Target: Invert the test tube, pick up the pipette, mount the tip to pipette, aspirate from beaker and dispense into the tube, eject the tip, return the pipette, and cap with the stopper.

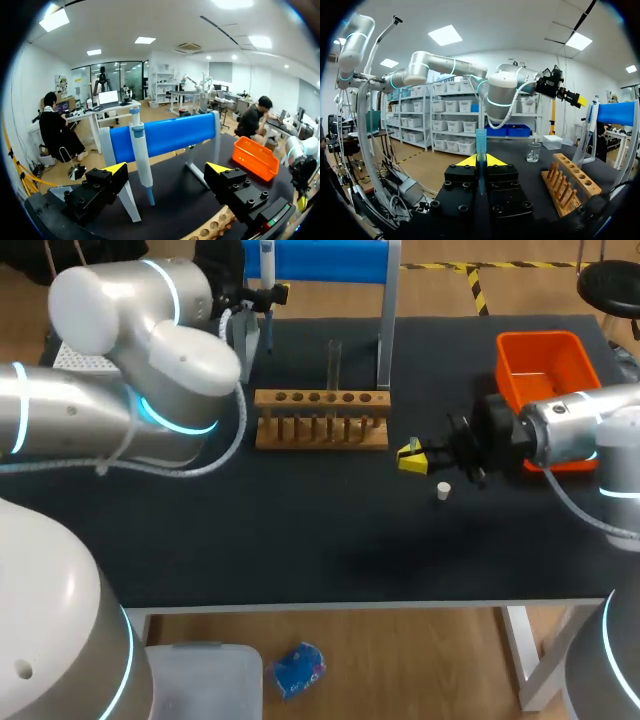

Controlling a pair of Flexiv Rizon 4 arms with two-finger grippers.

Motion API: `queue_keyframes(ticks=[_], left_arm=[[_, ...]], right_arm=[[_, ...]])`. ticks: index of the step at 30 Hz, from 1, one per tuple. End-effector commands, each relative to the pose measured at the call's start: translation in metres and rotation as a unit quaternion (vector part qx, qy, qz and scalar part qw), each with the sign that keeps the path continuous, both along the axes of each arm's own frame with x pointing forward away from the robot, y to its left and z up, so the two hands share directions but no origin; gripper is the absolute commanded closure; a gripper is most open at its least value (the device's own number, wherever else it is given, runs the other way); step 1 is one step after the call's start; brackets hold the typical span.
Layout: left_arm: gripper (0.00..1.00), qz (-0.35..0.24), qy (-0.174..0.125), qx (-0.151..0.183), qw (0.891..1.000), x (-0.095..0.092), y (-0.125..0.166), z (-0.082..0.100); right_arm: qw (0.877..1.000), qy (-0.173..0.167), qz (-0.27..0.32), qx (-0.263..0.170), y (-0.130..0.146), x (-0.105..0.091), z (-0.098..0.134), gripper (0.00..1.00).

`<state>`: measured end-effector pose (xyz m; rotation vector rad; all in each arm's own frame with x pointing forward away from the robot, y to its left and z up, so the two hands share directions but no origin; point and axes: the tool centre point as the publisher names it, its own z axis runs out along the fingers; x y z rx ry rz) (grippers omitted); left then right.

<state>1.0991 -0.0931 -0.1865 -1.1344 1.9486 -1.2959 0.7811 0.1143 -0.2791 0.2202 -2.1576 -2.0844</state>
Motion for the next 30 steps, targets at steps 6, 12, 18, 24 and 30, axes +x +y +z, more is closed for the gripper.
queue_keyframes(ticks=[6,12,18,24,30], left_arm=[[0.00,0.053,0.020,0.034,0.998,0.032,-0.012,-0.013],[0.00,0.053,0.020,0.034,0.998,0.032,-0.012,-0.013],[0.00,0.053,0.020,0.034,0.998,0.032,-0.012,-0.013],[0.00,0.063,0.014,0.032,0.997,0.037,-0.012,-0.015],[0.00,0.085,-0.003,0.009,0.996,0.051,-0.013,-0.016]], right_arm=[[1.000,0.000,0.001,0.000,-0.001,0.000,0.000,1.00],[1.000,0.000,0.001,0.000,-0.001,0.000,0.000,1.00],[1.000,0.000,0.001,0.000,-0.001,0.000,0.000,1.00],[1.000,0.000,0.001,0.000,-0.001,0.000,0.000,1.00],[1.000,0.000,0.001,0.000,-0.001,0.000,0.000,1.00]])
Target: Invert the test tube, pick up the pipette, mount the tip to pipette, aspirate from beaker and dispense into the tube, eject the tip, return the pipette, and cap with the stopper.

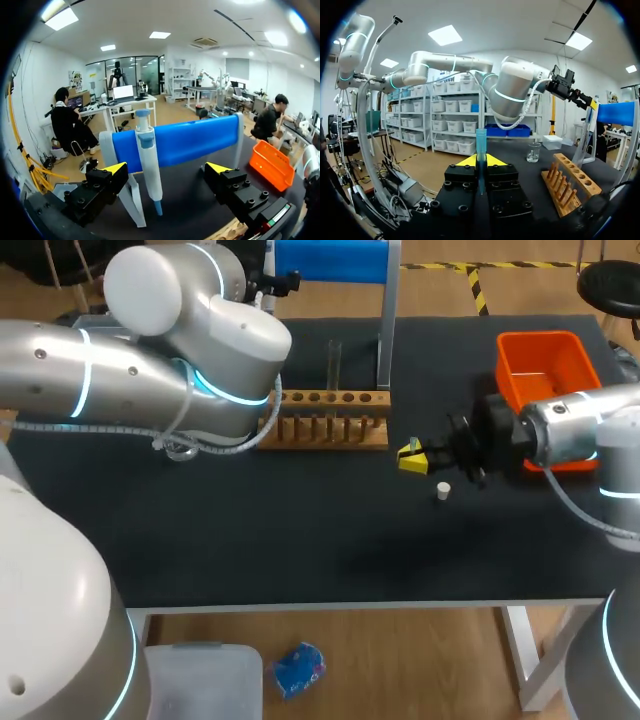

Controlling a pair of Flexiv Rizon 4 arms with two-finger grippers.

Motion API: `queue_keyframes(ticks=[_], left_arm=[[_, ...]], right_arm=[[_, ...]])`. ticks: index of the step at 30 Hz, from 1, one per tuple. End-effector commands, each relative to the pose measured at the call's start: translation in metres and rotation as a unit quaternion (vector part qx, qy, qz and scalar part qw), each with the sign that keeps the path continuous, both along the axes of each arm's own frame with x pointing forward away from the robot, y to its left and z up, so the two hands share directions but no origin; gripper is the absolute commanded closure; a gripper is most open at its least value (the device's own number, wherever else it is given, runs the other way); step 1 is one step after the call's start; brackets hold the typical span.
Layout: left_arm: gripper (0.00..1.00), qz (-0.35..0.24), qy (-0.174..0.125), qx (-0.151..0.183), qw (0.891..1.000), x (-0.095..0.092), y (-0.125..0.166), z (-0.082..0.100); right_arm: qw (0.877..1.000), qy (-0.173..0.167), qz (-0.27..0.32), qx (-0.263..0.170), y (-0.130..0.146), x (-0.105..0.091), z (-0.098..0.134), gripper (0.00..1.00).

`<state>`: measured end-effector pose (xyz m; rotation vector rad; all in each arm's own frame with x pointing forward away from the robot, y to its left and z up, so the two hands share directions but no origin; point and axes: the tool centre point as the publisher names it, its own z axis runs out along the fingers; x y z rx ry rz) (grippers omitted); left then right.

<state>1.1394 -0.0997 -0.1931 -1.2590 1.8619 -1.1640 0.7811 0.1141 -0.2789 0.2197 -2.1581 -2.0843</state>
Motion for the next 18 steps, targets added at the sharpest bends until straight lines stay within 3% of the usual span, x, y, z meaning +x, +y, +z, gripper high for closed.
queue_keyframes(ticks=[1,2,5,16,18], left_arm=[[0.00,0.013,-0.024,-0.013,1.000,0.012,-0.006,-0.009],[0.00,0.017,-0.024,-0.015,0.999,0.013,-0.006,-0.010],[0.14,0.018,-0.025,-0.026,0.999,0.016,-0.005,-0.013],[0.49,0.036,-0.040,-0.038,0.998,0.023,-0.002,-0.017],[0.51,0.037,-0.041,-0.038,0.998,0.025,-0.002,-0.017]], right_arm=[[1.000,0.000,0.001,0.000,-0.001,0.000,0.000,1.00],[1.000,0.000,0.001,0.000,-0.001,0.000,0.000,1.00],[1.000,0.000,0.001,0.000,-0.001,0.000,0.000,1.00],[1.000,0.000,0.001,0.000,-0.001,0.000,0.000,1.00],[1.000,0.000,0.001,0.000,-0.001,0.000,0.000,1.00]])
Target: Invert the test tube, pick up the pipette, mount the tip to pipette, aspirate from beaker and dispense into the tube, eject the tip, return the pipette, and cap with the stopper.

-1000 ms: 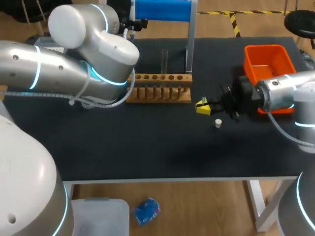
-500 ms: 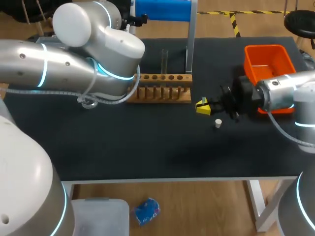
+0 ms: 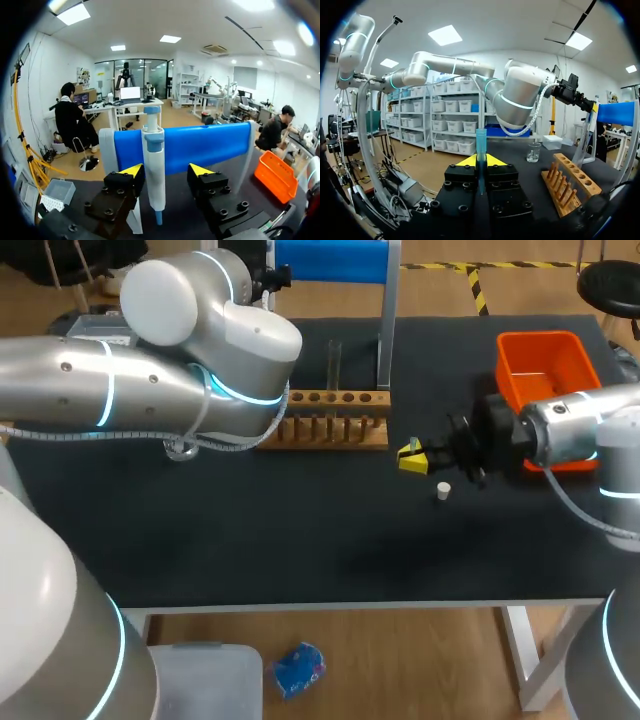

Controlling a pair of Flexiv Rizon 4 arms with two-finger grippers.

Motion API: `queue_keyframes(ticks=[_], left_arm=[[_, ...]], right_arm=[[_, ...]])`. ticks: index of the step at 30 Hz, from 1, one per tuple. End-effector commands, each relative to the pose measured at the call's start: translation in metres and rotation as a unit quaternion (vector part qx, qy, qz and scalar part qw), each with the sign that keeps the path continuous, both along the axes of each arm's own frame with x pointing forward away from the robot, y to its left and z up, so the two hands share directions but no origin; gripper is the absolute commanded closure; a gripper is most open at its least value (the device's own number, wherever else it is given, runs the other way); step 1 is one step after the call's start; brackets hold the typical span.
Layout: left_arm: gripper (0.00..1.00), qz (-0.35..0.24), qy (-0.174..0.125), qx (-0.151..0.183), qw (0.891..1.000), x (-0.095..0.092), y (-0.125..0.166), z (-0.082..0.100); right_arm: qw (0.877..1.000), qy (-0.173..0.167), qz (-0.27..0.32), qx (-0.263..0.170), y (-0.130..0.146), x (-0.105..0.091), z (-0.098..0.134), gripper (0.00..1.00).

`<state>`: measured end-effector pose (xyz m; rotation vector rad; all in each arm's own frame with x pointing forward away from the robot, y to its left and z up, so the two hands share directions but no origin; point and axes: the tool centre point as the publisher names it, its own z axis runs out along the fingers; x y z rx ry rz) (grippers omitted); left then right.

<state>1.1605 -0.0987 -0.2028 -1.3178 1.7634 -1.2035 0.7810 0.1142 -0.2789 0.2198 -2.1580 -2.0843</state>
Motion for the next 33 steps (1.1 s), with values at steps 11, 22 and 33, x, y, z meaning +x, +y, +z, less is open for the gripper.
queue_keyframes(ticks=[11,22,33], left_arm=[[0.51,0.020,-0.023,-0.005,1.000,0.015,-0.001,-0.012],[0.53,0.029,-0.024,-0.012,0.999,0.021,0.000,-0.016],[0.56,0.056,-0.029,-0.015,0.998,0.026,0.003,-0.020]], right_arm=[[1.000,0.000,0.001,0.000,-0.001,0.000,0.000,1.00],[1.000,0.000,0.001,0.000,-0.001,0.000,0.000,1.00],[1.000,0.000,0.001,0.000,-0.001,0.000,0.000,1.00]])
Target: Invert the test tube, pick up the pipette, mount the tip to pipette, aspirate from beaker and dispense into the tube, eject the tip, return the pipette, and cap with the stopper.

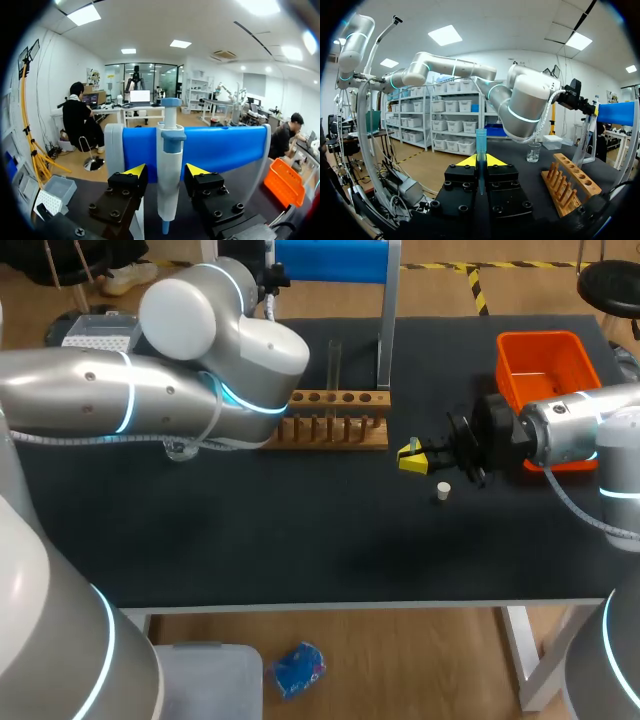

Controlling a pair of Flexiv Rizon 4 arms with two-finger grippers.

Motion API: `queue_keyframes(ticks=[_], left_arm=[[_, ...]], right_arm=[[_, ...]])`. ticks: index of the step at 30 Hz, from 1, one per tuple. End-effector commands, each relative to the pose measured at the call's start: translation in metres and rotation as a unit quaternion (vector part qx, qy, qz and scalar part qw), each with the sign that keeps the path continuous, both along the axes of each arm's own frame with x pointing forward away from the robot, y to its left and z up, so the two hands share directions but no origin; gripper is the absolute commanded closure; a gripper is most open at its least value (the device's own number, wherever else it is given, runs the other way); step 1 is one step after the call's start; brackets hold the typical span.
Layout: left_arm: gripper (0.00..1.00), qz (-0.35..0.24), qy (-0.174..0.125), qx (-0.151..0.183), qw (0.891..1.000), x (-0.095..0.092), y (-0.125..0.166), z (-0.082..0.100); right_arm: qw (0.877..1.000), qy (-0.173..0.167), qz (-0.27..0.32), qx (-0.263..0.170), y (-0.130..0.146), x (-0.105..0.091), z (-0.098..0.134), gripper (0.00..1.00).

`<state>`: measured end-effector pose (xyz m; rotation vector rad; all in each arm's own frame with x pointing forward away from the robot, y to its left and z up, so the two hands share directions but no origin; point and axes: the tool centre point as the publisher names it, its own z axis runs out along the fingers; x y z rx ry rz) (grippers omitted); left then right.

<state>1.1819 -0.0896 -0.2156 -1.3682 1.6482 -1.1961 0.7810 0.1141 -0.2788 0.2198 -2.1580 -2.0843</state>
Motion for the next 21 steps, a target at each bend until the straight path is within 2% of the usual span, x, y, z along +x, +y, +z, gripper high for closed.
queue_keyframes(ticks=[1,13,21], left_arm=[[0.56,0.011,-0.010,-0.002,1.000,0.0044,-0.0056,-0.0076],[0.60,0.014,-0.017,-0.005,1.000,0.0053,-0.0080,-0.0085],[0.69,0.022,-0.017,-0.005,1.000,0.0066,-0.0077,-0.0090]], right_arm=[[1.000,0.000,0.001,0.000,-0.0006,0.0001,0.0001,1.00],[1.000,0.000,0.001,0.000,-0.0006,0.0001,0.0001,1.00],[1.000,0.000,0.001,0.000,-0.0006,0.0001,0.0001,1.00]])
